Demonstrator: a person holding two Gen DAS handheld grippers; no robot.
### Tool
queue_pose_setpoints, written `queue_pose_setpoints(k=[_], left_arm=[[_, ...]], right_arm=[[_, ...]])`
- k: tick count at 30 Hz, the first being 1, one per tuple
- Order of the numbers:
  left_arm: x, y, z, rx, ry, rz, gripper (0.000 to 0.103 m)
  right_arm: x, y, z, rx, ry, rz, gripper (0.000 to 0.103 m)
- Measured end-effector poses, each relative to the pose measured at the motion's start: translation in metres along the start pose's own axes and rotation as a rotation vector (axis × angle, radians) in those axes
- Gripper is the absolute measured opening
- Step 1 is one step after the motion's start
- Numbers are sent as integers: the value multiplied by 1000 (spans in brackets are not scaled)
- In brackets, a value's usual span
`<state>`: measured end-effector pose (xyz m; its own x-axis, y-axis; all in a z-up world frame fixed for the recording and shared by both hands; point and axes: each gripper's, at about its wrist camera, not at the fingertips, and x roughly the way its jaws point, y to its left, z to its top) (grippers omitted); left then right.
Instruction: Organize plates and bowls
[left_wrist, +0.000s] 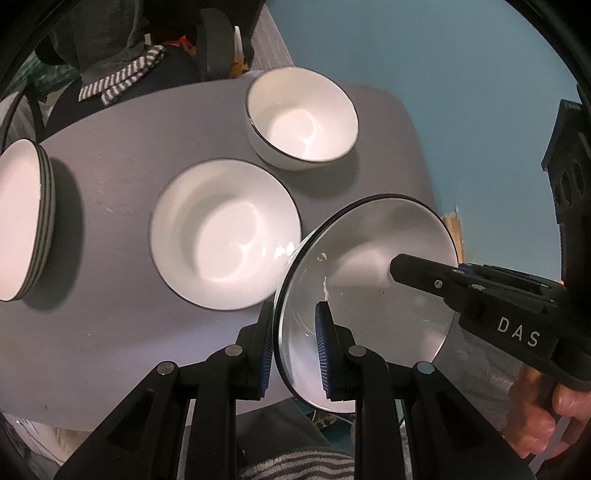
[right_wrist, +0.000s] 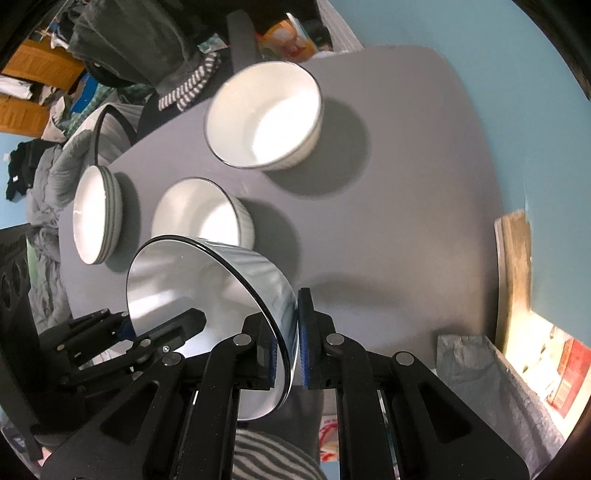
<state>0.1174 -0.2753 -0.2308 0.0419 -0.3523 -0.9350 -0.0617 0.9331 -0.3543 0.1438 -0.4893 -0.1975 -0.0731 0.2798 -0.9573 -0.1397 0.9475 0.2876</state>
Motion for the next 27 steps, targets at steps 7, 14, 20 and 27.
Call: queue_pose_setpoints(k=[7,14,20,27], left_arm=[[-19,29,15,-19,-14,27,21],[-16,51,25,-34,15,51,21],[-8,66,34,-29,39,64,21],[1,70,34,-26,75,83,23]], right_arm=[[8,21,19,-22,7,16,9],[24,47,34,-51,28,6,9],[39,56,46,-46,56,5,9],[53,55,50,-22,83,4,9]])
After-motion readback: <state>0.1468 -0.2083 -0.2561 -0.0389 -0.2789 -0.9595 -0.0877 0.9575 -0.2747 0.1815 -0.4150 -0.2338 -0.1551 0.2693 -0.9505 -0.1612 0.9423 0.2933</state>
